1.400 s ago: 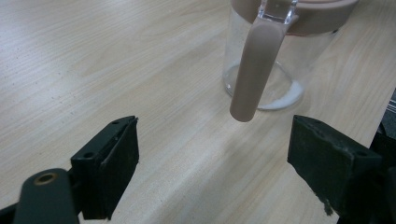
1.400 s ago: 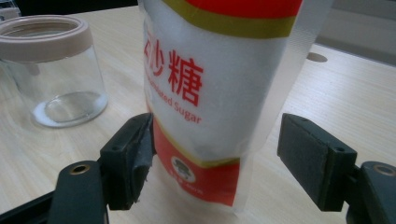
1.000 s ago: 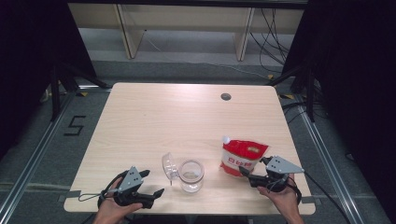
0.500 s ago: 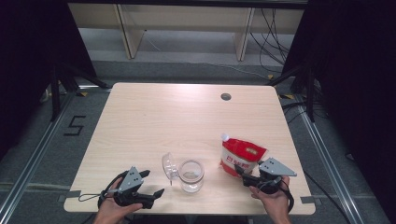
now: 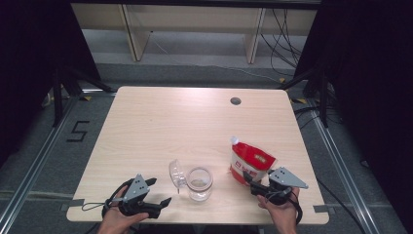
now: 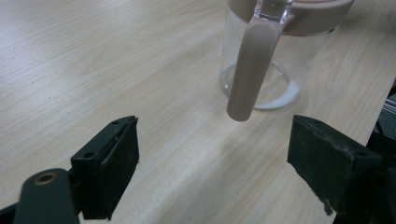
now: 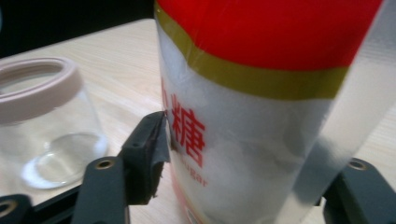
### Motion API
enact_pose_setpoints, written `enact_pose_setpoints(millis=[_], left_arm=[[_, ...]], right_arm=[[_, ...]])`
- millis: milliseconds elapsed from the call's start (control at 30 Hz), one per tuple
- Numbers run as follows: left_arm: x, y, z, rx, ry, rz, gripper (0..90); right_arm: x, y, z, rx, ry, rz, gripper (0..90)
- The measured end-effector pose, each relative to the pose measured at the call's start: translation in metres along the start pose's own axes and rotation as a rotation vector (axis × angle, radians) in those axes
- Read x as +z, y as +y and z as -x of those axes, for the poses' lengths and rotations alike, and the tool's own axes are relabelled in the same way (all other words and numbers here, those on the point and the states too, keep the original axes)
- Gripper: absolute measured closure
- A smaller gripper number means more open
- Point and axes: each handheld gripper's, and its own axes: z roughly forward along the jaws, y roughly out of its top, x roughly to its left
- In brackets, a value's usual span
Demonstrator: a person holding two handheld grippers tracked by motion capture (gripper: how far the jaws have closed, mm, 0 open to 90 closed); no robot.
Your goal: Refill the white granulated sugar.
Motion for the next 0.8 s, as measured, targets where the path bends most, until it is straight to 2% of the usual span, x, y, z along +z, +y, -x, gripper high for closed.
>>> enact_pose_setpoints(millis=[33, 67, 100, 133, 167, 267, 300, 333, 367, 400, 433, 467, 500, 567, 600, 633, 667, 700, 800], left_arm=[[0.0, 0.0, 0.0, -0.001, 0.0, 0.0, 16.3], [0.0, 0.0, 0.0, -0.001, 0.0, 0.0, 16.3], [0.0, 0.0, 0.0, 0.0, 0.0, 0.0, 16.3], [0.0, 0.0, 0.0, 0.0, 0.0, -0.001, 16.3], [0.0, 0.0, 0.0, 0.001, -0.001, -0.001, 16.3], [0.001, 0.0, 0.001, -0.011, -0.005, 0.004, 16.3], [0.001, 0.0, 0.0, 0.009, -0.008, -0.007, 16.3], [0.001, 0.0, 0.0, 0.009, -0.008, -0.007, 16.3], [0.001, 0.001, 0.0, 0.027, -0.01, -0.003, 16.3], [0.001, 0.001, 0.0, 0.025, -0.01, -0.003, 16.3], [0.001, 0.001, 0.0, 0.025, -0.01, -0.006, 16.3], [0.001, 0.001, 0.0, 0.026, -0.01, -0.006, 16.3], [0.001, 0.0, 0.001, 0.0, -0.013, -0.004, 16.3], [0.001, 0.0, -0.001, 0.023, -0.01, -0.004, 16.3], [0.001, 0.0, -0.001, 0.025, -0.011, -0.001, 16.3], [0.001, 0.0, -0.001, 0.023, -0.014, -0.002, 16.3], [0.001, 0.0, -0.001, 0.023, -0.013, -0.002, 16.3], [0.001, 0.0, -0.001, 0.025, -0.012, -0.005, 16.3], [0.001, 0.0, -0.001, 0.026, -0.012, -0.006, 16.3]], right_arm=[[-0.001, -0.001, 0.003, -0.012, 0.026, -0.013, 38.0], [0.001, -0.001, 0.006, -0.038, 0.056, 0.003, 38.0], [0.001, -0.001, 0.006, -0.038, 0.056, 0.003, 38.0], [0.001, -0.002, 0.01, -0.052, 0.076, -0.002, 37.9], [0.003, -0.003, 0.014, -0.067, 0.089, 0.02, 36.8], [0.005, -0.003, 0.013, -0.065, 0.114, 0.01, 35.3], [0.008, -0.004, 0.013, -0.075, 0.124, 0.027, 34.0], [0.008, -0.004, 0.013, -0.075, 0.124, 0.027, 34.0], [0.009, -0.003, 0.015, -0.103, 0.123, 0.024, 33.9], [0.01, -0.004, 0.016, -0.12, 0.13, 0.02, 34.1], [0.01, -0.005, 0.014, -0.104, 0.121, 0.024, 34.9], [0.012, -0.005, 0.016, -0.121, 0.127, 0.024, 34.9], [0.012, -0.005, 0.018, -0.122, 0.134, 0.016, 34.9], [0.013, -0.005, 0.018, -0.128, 0.134, 0.029, 34.8], [0.014, -0.006, 0.017, -0.111, 0.113, 0.036, 34.7], [0.014, -0.006, 0.02, -0.146, 0.129, 0.025, 34.8], [0.014, -0.006, 0.02, -0.146, 0.129, 0.025, 34.8], [0.015, -0.006, 0.02, -0.124, 0.12, 0.04, 34.7], [0.016, -0.006, 0.021, -0.137, 0.126, 0.059, 34.7]])
